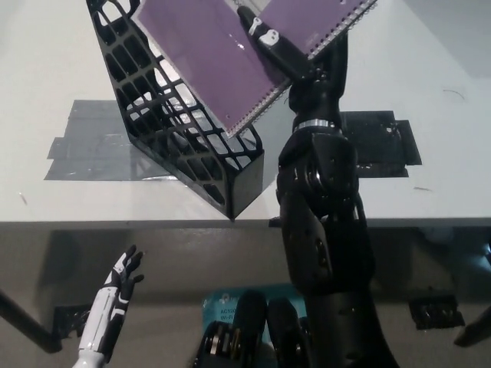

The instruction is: A person hands a notebook to the robot and the robot grabs it with its right hand and places it in the magazine stand kept in the centre of the desk infront of it.

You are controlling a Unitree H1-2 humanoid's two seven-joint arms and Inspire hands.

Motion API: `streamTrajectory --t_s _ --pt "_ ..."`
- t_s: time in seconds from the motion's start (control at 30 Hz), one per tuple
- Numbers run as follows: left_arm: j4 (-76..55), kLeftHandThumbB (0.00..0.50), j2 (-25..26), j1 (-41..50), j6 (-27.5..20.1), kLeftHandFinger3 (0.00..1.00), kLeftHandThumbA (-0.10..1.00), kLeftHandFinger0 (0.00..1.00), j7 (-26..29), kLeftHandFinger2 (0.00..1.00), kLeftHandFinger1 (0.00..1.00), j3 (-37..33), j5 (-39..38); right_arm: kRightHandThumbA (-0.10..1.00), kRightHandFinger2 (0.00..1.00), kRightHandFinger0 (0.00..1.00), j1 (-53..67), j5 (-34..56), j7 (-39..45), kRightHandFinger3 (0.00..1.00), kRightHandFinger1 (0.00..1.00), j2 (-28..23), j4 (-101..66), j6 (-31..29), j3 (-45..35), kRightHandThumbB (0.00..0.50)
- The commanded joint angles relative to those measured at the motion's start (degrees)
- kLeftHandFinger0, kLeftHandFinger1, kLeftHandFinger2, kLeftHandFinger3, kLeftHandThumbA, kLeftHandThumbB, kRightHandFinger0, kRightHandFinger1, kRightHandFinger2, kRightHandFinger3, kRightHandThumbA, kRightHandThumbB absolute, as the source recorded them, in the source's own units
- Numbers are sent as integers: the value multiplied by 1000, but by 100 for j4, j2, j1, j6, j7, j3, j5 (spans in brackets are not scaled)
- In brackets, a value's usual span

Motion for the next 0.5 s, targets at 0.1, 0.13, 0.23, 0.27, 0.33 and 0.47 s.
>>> streamTrajectory --t_s 0.1,0.13,0.23,0.27,0.33,0.47 --pt "-60 500 68 -157 -210 1000 1000 910 23 1000 1000 28 -99 961 0 0 -552 34 -158 0 0 229 -31 -644 469 46" --pt "-57 500 72 -170 -210 1000 1000 911 25 1000 1000 23 -92 959 0 0 -557 41 -170 0 0 229 -22 -653 486 40" --pt "-57 500 83 -194 -210 1000 1000 915 50 1000 1000 11 -41 962 0 0 -553 -73 -229 0 0 229 54 -719 579 42" --pt "-57 500 82 -197 -210 1000 1000 915 47 1000 1000 12 -46 962 0 0 -551 -104 -239 0 0 229 81 -750 593 44" --pt "-68 500 87 -199 -210 1000 1000 917 56 1000 1000 9 -37 958 0 0 -542 -134 -268 0 0 229 149 -814 631 34" --pt "-88 500 96 -224 -210 1000 1000 925 59 1000 1000 -5 -22 974 98 0 -529 -402 -273 37 0 229 412 -1036 680 13"
